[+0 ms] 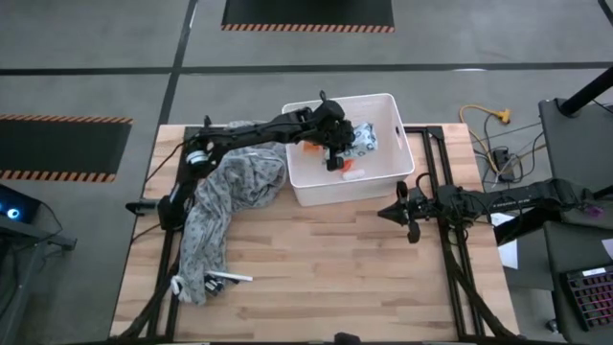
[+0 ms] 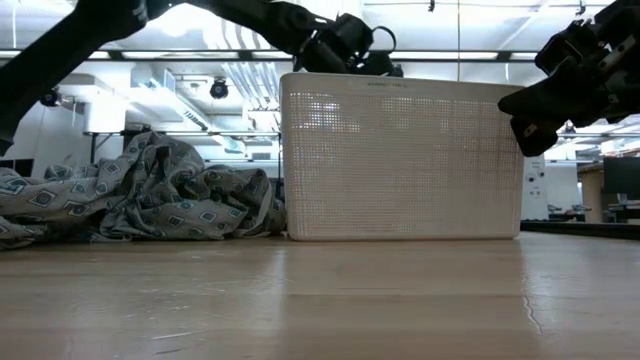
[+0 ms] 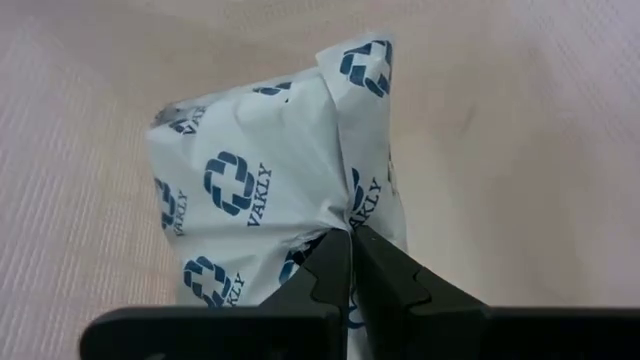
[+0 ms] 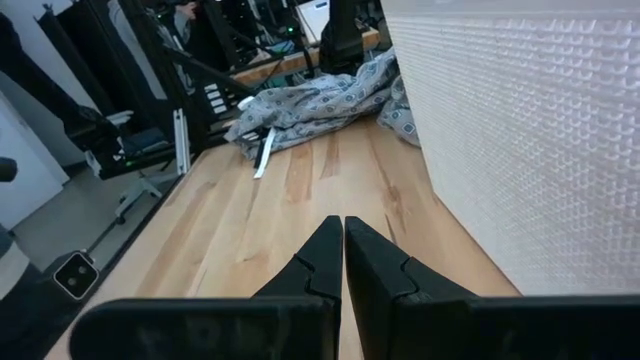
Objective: Pick & place medical supplies in basket/bin
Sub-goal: Put the mailer bag into the white bin, then return to Home Position
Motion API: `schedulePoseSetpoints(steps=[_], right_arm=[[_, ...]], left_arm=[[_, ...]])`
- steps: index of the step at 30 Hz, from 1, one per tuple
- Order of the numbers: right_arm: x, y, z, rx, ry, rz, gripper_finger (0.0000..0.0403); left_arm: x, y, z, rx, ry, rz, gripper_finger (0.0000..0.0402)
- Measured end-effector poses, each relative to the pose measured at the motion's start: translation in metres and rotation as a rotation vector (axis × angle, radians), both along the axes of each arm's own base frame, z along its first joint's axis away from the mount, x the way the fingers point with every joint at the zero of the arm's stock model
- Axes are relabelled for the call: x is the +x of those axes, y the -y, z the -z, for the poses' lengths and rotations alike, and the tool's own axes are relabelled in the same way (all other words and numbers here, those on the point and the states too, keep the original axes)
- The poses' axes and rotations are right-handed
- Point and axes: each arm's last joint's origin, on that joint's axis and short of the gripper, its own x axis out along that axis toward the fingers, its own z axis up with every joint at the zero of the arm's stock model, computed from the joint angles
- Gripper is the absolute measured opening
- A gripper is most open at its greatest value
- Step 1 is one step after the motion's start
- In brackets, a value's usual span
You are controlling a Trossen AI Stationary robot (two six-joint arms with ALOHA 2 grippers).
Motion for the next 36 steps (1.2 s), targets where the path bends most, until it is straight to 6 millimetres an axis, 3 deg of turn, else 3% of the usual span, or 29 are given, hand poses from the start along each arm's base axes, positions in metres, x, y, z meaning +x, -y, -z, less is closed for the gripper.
schedulePoseSetpoints(steps=[5, 8, 16, 20, 25, 30, 33, 36], right_arm=[[0.000, 0.000, 0.000, 0.000, 0.000, 0.000, 0.0009], [0.000, 0.000, 0.000, 0.000, 0.000, 0.000, 0.0009], [0.000, 0.000, 0.000, 0.000, 0.000, 0.000, 0.0009], [0.000, 0.000, 0.000, 0.000, 0.000, 0.000, 0.0009], [0.000, 0.000, 0.000, 0.000, 0.000, 0.000, 0.0009], [0.000, 0.000, 0.000, 0.000, -0.001, -0.001, 0.0009], [0.000, 0.000, 0.000, -0.003, 0.001, -0.001, 0.0009], [0.000, 0.000, -0.002, -0.042, 0.028, -0.006, 0.0009]], left_arm=[[0.003, -0.001, 0.001, 0.019, 0.019, 0.009, 0.0002], [0.003, -0.001, -0.001, 0.011, 0.033, 0.031, 0.0026], [0.001, 0.001, -0.009, -0.047, 0.065, 0.011, 0.0176], [-0.008, 0.005, -0.035, -0.165, 0.150, -0.055, 0.0217], [-0.033, 0.027, -0.093, -0.228, 0.354, 0.071, 0.0201], [-0.066, 0.066, -0.125, -0.201, 0.458, 0.156, 0.0150], [-0.093, 0.092, -0.130, -0.181, 0.554, 0.215, 0.0118], [-0.124, 0.110, -0.115, -0.193, 0.668, 0.252, 0.0086]])
